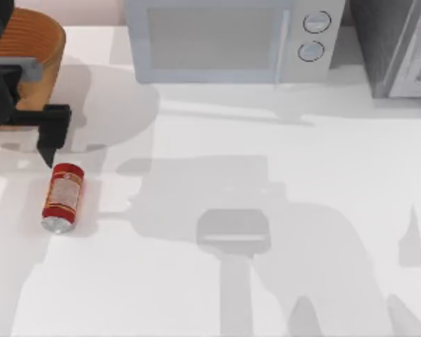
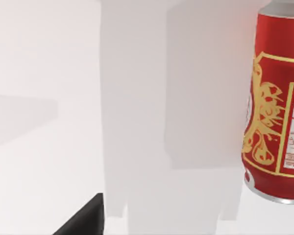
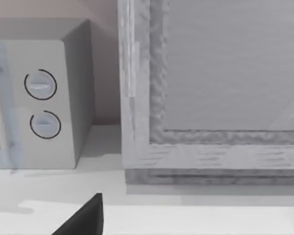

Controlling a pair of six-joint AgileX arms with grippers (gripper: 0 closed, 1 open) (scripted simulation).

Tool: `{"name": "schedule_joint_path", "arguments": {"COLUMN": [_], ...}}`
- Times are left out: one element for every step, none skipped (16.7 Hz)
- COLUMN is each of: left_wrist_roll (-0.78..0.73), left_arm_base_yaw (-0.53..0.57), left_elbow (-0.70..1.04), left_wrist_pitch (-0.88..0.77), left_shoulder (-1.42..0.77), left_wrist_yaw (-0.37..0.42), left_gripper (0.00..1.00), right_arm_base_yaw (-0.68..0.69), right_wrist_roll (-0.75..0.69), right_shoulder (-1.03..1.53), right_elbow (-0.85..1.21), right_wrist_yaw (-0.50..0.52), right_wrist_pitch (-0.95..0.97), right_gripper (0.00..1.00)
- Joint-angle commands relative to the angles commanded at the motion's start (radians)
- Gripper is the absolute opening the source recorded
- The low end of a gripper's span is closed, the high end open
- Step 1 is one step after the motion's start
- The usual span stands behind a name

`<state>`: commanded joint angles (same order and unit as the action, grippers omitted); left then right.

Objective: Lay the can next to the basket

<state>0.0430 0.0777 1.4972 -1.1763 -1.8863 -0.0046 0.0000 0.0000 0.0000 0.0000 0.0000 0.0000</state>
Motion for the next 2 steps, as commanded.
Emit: {"name": "schedule_joint_path", "arguments": {"left_wrist_roll": [0.003,0.003], "left_arm_base_yaw": [-0.005,-0.005], "left_elbow": [0.000,0.000], "left_wrist_pitch": [0.006,0.007], "left_shoulder": [-0.008,-0.008], "left_wrist_yaw": [-0.003,-0.003], "left_gripper": [1.00,1.00], "right_arm_base_yaw": [0.000,0.000], "right_wrist_roll": [0.000,0.000], "right_shoulder": [0.000,0.000], "right_elbow": [0.000,0.000], "right_wrist_yaw": [0.000,0.000], "right_wrist_pitch": [0.000,0.000], "right_gripper": [1.00,1.00]}}
